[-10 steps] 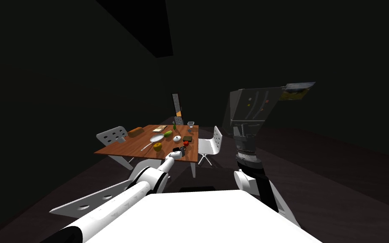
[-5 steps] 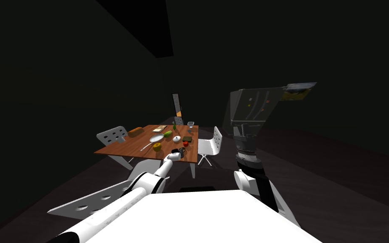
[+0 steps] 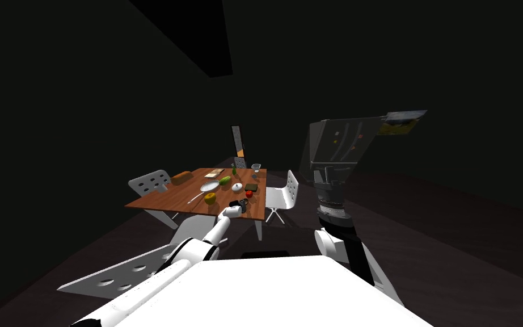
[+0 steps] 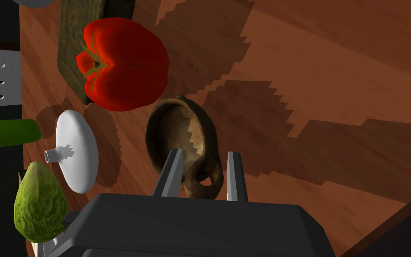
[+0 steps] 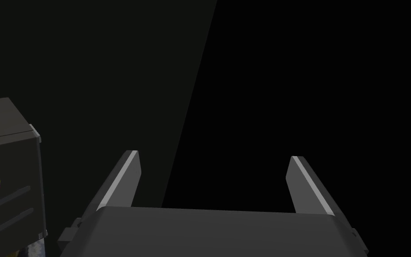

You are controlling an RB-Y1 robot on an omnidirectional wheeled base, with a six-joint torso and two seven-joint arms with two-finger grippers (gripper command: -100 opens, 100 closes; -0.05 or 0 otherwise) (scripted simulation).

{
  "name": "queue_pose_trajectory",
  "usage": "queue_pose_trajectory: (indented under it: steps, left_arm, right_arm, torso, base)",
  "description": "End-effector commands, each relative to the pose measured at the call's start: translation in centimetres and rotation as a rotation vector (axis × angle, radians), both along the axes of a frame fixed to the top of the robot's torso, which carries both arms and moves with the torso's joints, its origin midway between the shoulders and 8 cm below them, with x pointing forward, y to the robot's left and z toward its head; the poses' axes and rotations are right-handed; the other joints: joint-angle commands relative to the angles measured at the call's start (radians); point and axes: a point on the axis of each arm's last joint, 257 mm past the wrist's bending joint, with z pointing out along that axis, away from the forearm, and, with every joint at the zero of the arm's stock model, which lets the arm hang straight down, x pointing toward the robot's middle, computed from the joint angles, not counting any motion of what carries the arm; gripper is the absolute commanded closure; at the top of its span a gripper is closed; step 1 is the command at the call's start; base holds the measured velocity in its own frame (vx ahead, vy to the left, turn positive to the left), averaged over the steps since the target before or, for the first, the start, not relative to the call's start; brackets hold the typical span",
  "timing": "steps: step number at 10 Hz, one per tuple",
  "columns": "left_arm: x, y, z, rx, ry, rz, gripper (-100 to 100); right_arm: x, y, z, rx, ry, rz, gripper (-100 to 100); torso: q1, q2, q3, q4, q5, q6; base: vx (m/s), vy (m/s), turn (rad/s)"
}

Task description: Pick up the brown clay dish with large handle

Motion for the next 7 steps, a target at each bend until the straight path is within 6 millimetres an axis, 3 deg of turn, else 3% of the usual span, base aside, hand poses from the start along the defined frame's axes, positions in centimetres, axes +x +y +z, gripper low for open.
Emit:
queue_pose_trajectory:
  steps: [1, 2, 3, 4, 6, 7]
  left_arm:
    - [0.1, 0.2, 0.4, -0.004, -0.008, -0.002, 100]
    - [-1.2, 1.1, -0.5, 0.001, 0.018, 0.003, 100]
    - [-0.4, 0.7, 0.6, -0.004, -0.008, -0.003, 100]
    - [-2.2, 1.7, -0.8, 0.004, 0.031, 0.004, 100]
    - [-1.0, 1.1, 0.8, -0.003, -0.008, -0.005, 100]
    - [-2.8, 2.1, -0.5, 0.005, 0.03, 0.001, 100]
  right_arm:
    - [0.0, 0.0, 0.0, 0.0, 0.0, 0.0, 0]
    - [0.0, 0.0, 0.0, 0.0, 0.0, 0.0, 0]
    - [0.0, 0.0, 0.0, 0.0, 0.0, 0.0, 0]
    - [0.0, 0.0, 0.0, 0.0, 0.0, 0.0, 0]
    - [0.0, 0.0, 0.0, 0.0, 0.0, 0.0, 0]
    - [0.0, 0.0, 0.0, 0.0, 0.0, 0.0, 0]
  torso:
    - [0.0, 0.0, 0.0, 0.0, 0.0, 0.0]
    - [-0.001, 0.0, 0.0, 0.001, 0.0, 0.0]
    - [-0.001, -0.001, 0.0, 0.0, 0.0, 0.0]
    - [-0.001, -0.001, 0.0, 0.001, 0.0, 0.001]
    - [-0.001, -0.001, 0.0, 0.001, 0.0, 0.001]
    - [-0.001, 0.0, 0.0, 0.001, 0.0, 0.001]
  base:
    - [0.014, -0.021, 0.019]
    - [0.024, -0.026, 0.008]
    - [0.016, -0.022, 0.017]
    - [0.024, -0.034, 0.0]
    - [0.014, -0.018, 0.008]
    - [0.017, -0.016, -0.004]
